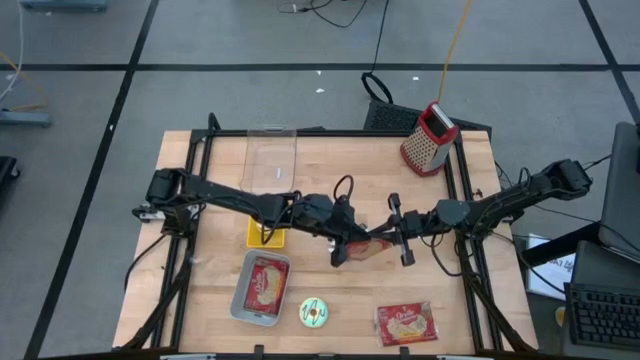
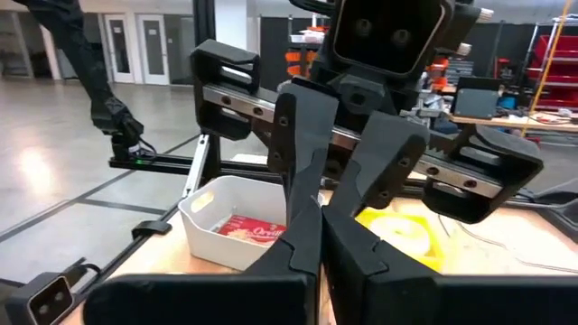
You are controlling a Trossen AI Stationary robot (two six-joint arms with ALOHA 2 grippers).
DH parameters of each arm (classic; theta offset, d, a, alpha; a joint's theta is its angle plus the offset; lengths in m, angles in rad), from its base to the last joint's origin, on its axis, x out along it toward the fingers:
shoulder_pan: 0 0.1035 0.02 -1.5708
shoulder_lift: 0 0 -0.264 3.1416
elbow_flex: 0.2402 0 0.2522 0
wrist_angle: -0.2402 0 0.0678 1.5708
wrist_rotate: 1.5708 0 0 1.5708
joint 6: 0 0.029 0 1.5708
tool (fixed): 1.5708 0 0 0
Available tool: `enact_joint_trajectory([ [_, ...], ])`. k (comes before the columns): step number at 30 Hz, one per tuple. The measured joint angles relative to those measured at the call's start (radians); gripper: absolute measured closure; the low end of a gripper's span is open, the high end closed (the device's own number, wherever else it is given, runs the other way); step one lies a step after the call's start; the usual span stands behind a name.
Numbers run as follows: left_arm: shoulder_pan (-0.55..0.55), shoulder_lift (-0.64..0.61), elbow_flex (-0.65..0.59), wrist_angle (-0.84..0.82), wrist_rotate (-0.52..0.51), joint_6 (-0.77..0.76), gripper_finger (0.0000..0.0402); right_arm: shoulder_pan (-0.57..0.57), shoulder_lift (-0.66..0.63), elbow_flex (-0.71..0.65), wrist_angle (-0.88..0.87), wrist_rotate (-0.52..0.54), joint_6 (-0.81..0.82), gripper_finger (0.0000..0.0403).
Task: Pick & Place Food Item
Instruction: Put the left red popcorn bag into the white bin
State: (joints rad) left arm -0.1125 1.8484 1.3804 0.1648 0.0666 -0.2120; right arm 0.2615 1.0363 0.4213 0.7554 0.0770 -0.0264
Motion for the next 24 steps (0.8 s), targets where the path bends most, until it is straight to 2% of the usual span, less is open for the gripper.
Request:
enact_joint_trajectory([
  [7, 0.011, -0.006, 0.0, -0.014, 0.04, 0.028, 0.0399, 0.0, 0.0, 0.0, 0.0, 0.005, 0.0, 0.0403],
  [12, 0.002, -0.049, -0.007, -0.079, 0.027, 0.043, 0.04, 0.0, -0.021, 0.0, -0.005, 0.003, -0.002, 0.0397],
  [17, -0.034, -0.112, -0.033, -0.169, -0.075, 0.053, 0.0401, 0.019, -0.086, 0.001, -0.08, 0.0, -0.007, 0.0353],
  [24, -0.091, -0.282, -0.203, -0.099, -0.196, 0.009, 0.0401, 0.035, -0.14, 0.0, -0.14, 0.002, -0.008, 0.0276],
])
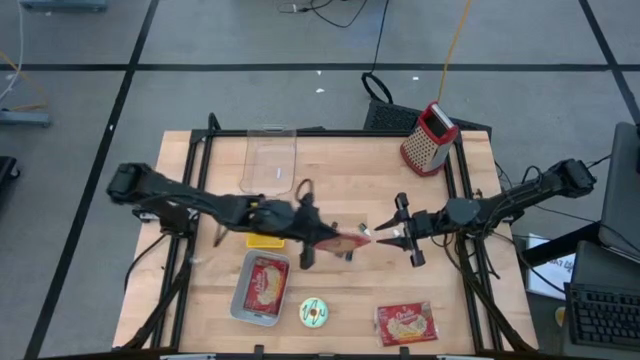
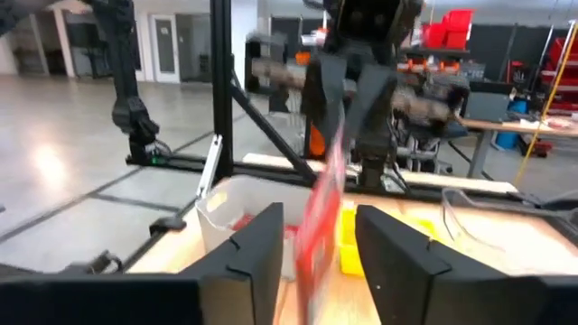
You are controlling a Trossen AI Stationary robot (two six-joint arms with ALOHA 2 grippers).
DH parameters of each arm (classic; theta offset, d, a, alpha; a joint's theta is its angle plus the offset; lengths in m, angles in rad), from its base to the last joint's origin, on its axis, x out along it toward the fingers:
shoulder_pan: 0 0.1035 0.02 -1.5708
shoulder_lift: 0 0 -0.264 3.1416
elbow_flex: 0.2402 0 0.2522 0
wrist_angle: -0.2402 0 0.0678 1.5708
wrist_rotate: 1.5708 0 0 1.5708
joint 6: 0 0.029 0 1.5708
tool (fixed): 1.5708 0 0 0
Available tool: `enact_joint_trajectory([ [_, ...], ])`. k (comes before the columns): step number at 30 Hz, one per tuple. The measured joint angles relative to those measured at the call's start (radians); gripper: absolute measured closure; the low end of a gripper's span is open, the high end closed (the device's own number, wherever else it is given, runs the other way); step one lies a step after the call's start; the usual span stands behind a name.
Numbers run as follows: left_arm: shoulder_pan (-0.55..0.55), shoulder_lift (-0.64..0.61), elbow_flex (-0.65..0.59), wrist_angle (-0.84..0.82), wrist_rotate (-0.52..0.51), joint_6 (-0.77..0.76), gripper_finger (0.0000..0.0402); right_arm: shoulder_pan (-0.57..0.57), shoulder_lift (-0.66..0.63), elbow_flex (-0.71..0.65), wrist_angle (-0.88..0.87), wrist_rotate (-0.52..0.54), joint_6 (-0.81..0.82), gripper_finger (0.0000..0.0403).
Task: Pick & Place Food Item
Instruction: Put the left red popcorn bag into the white bin
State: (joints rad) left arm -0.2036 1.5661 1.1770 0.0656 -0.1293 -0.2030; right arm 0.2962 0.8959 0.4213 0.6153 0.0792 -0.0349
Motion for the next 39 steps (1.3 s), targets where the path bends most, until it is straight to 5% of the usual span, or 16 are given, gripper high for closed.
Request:
enact_joint_trajectory([
  [6, -0.079, -0.177, -0.169, 0.135, -0.111, -0.089, 0.0401, -0.003, 0.012, 0.0, -0.019, 0.003, 0.0, 0.0255],
  [20, -0.408, -0.56, -0.453, 0.109, -0.51, -0.389, 0.0401, -0.008, 0.025, -0.001, -0.019, 0.003, 0.004, 0.0264],
  [30, -0.701, -0.543, -0.549, 0.115, -0.837, -0.654, 0.0401, -0.009, 0.025, -0.001, -0.021, 0.003, 0.002, 0.0271],
  [39, -0.868, -0.401, -0.553, 0.137, -0.951, -0.769, 0.0401, -0.009, 0.025, -0.001, -0.016, 0.003, -0.011, 0.0271],
])
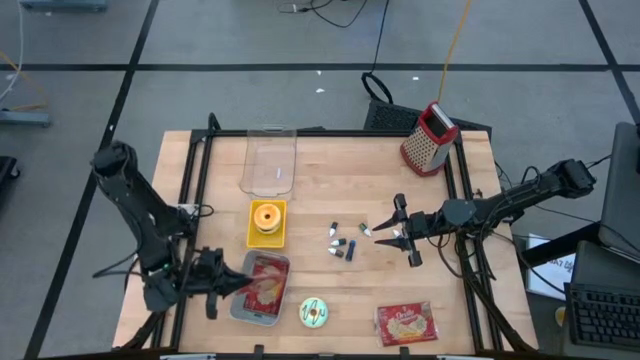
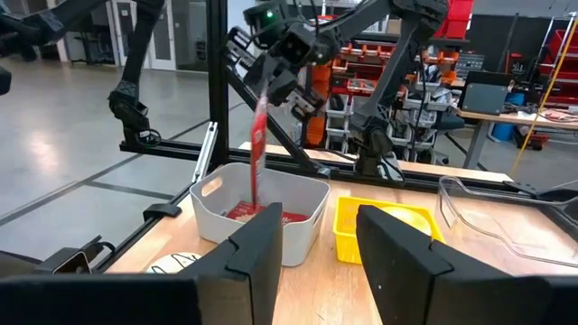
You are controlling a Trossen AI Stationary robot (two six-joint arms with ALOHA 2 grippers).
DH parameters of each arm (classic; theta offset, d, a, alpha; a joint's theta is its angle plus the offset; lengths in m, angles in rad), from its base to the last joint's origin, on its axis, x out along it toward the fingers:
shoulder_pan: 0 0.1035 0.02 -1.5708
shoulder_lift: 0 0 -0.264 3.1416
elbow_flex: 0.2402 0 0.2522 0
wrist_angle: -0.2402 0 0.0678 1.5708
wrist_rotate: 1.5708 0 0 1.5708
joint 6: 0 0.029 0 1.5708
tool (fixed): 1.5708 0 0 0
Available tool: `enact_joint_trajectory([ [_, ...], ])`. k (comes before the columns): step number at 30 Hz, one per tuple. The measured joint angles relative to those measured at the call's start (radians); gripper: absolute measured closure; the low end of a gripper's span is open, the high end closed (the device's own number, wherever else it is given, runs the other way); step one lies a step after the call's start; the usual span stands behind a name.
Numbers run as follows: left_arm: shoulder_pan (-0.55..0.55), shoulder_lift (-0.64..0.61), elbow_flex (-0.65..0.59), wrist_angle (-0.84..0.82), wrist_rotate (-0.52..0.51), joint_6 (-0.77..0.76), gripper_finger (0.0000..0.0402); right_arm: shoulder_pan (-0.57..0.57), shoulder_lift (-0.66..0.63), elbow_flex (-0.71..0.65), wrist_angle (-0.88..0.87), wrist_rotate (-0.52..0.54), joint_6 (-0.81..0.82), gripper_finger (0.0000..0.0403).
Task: Pick & Place Food Item
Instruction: Put the left red popcorn bag into the white bin
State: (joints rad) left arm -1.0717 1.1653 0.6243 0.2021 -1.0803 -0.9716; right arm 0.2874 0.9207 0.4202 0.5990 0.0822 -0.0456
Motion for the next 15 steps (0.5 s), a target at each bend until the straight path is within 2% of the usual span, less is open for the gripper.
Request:
enact_joint_trajectory([
  [9, -0.006, 0.125, 0.0, 0.148, -0.017, -0.042, 0.0402, 0.0, 0.0, 0.0, 0.002, 0.0, 0.0, 0.0271],
  [12, -0.006, 0.161, 0.0, 0.167, 0.034, -0.058, 0.0402, 0.0, 0.0, 0.0, 0.002, 0.0, 0.0, 0.0271],
  [15, -0.012, 0.185, 0.0, 0.165, 0.04, -0.093, 0.0402, 0.0, 0.0, 0.0, 0.002, 0.0, 0.0, 0.0271],
])
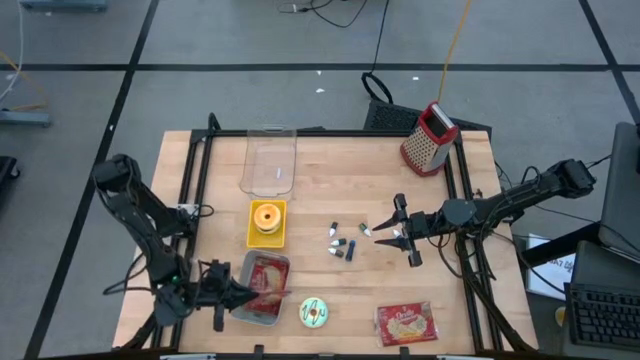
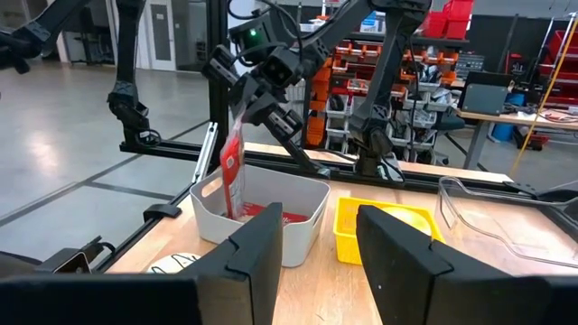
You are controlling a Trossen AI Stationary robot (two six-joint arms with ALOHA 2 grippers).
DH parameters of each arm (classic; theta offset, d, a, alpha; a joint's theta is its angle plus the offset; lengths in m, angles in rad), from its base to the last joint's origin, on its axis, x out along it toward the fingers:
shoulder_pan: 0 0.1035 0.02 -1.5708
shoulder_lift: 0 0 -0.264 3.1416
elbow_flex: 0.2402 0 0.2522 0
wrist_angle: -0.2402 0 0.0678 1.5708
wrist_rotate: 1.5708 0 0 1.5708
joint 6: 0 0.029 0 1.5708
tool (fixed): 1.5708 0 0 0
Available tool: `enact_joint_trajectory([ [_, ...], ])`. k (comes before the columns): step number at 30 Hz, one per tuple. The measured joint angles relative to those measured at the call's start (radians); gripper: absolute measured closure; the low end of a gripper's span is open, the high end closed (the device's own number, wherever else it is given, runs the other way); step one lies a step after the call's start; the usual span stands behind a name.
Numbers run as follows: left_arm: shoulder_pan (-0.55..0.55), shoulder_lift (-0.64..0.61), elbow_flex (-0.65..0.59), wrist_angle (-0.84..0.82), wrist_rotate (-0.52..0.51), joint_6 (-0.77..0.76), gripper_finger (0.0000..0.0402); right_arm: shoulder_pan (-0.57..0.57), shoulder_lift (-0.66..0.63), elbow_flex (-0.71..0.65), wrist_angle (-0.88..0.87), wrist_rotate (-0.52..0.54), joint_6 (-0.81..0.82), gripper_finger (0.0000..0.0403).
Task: Pick & Place Food Item
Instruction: Put the left red popcorn bag into the white bin
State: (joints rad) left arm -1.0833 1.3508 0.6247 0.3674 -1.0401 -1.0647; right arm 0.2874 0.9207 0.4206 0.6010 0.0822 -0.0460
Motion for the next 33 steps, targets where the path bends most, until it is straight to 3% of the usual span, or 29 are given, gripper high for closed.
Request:
enact_joint_trajectory([
  [5, -0.034, 0.003, 0.0, 0.004, -0.062, -0.026, 0.0402, 0.0, 0.0, 0.0, 0.0, 0.0, 0.005, 0.0271],
  [19, -0.035, 0.024, 0.001, 0.006, -0.045, -0.098, 0.0401, 0.0, 0.0, 0.0, 0.0, 0.0, 0.015, 0.0271],
  [27, -0.038, 0.023, 0.003, -0.202, -0.038, -0.3, 0.0399, 0.0, 0.0, 0.0, -0.001, 0.0, 0.01, 0.0271],
  [33, -0.036, 0.023, 0.003, -0.2, -0.042, -0.173, 0.0377, 0.0, 0.0, 0.0, -0.007, 0.0, 0.008, 0.0271],
])
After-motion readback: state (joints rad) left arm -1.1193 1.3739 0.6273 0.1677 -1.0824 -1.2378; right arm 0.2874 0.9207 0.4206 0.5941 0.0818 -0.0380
